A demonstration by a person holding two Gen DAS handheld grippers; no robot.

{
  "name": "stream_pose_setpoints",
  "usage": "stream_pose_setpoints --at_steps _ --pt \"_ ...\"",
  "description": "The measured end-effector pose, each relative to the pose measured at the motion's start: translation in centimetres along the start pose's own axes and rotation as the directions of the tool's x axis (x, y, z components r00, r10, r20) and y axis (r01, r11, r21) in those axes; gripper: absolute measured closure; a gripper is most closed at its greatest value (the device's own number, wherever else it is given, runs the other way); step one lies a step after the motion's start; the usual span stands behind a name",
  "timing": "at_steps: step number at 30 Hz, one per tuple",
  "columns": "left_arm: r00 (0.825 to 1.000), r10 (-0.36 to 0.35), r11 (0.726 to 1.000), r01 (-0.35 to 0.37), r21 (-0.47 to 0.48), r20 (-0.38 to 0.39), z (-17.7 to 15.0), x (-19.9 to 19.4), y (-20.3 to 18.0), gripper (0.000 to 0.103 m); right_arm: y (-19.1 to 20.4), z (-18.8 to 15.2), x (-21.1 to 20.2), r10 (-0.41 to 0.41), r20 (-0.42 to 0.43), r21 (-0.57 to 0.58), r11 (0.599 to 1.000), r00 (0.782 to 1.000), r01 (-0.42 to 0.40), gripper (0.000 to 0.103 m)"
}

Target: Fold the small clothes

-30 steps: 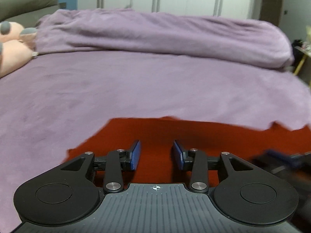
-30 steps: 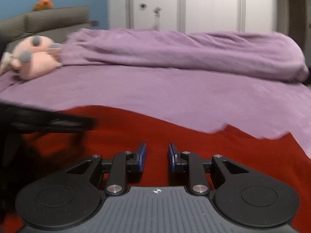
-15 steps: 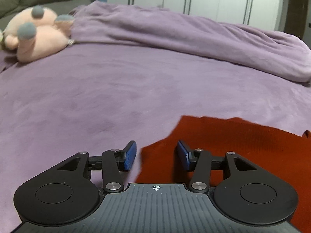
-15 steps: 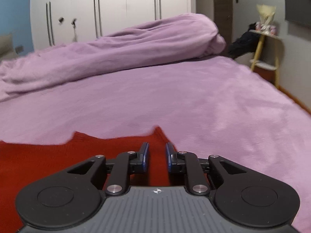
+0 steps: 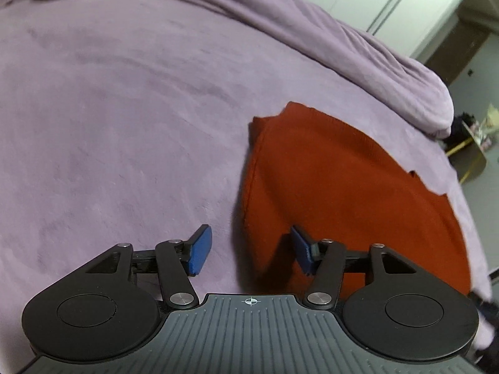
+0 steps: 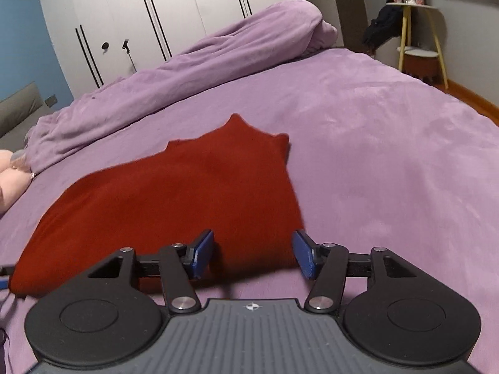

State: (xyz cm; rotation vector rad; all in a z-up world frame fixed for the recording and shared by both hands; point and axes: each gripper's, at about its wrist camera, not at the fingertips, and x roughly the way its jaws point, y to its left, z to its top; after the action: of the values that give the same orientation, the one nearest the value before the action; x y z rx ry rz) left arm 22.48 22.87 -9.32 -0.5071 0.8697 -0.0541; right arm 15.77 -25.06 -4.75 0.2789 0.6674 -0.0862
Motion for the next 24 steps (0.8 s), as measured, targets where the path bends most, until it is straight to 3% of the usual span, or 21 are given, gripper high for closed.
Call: stream_pose_setpoints --at_steps 3,5,7,9,12,14,17,18,21,24 --pt "0.993 -0.115 0.992 0.112 -0.054 -0.042 0.7 0.7 -0.5 0.048 -0.2 -0.1 -0.4 0.018 -0.022 0.089 0.996 1.0 -0.016 0.046" --pt "0.988 -0.128 0.989 0.122 -0.08 -0.083 0.9 1.8 -0.5 0.051 0.3 0.2 -0.3 0.037 -0.036 0.1 0.994 0.999 -0.033 0.046" --pt "0.985 -0.145 0.985 0.136 -0.102 -0.088 1.4 2.2 -0.4 0.079 1.5 0.1 -0.8 0.038 -0.032 0.062 0.997 0.999 -0.036 0.046" --pt "0.985 -0.154 0.983 0.145 -0.113 -0.076 1.9 1.6 -0.4 0.085 2.7 0.1 -1.4 0.048 -0.024 0.017 0.999 0.999 -0.048 0.046" --pt "0.987 -0.161 0.985 0.161 -0.057 0.005 2.1 -0.9 -0.9 0.091 3.9 0.0 -1.6 0.043 -0.021 -0.04 0.998 0.999 -0.044 0.046" --pt "0.989 -0.143 0.989 0.144 -0.038 0.038 1.8 -2.0 -0.8 0.091 4.4 -0.1 -1.4 0.027 -0.025 -0.054 0.998 0.999 -0.028 0.046" --pt "0.997 -0.073 0.996 0.072 -0.052 -0.008 0.9 -1.2 0.3 0.086 5.1 -0.1 -1.2 0.027 -0.043 -0.034 0.999 0.999 -0.028 0.048" --pt "0.997 -0.078 0.994 0.076 -0.08 -0.025 0.8 -1.0 0.8 0.077 5.4 -0.1 -1.2 0.039 -0.046 -0.034 0.999 0.998 -0.04 0.049" --pt "0.981 -0.184 0.962 0.168 -0.216 -0.055 0.1 -0.6 2.8 0.05 7.1 -0.1 -1.2 0.066 -0.041 -0.082 0.994 0.997 -0.069 0.05" --pt "0.973 -0.21 0.953 0.182 -0.242 -0.094 -0.1 0.3 2.8 0.044 9.1 -0.4 -0.7 0.098 -0.052 -0.118 0.988 0.994 -0.104 0.054"
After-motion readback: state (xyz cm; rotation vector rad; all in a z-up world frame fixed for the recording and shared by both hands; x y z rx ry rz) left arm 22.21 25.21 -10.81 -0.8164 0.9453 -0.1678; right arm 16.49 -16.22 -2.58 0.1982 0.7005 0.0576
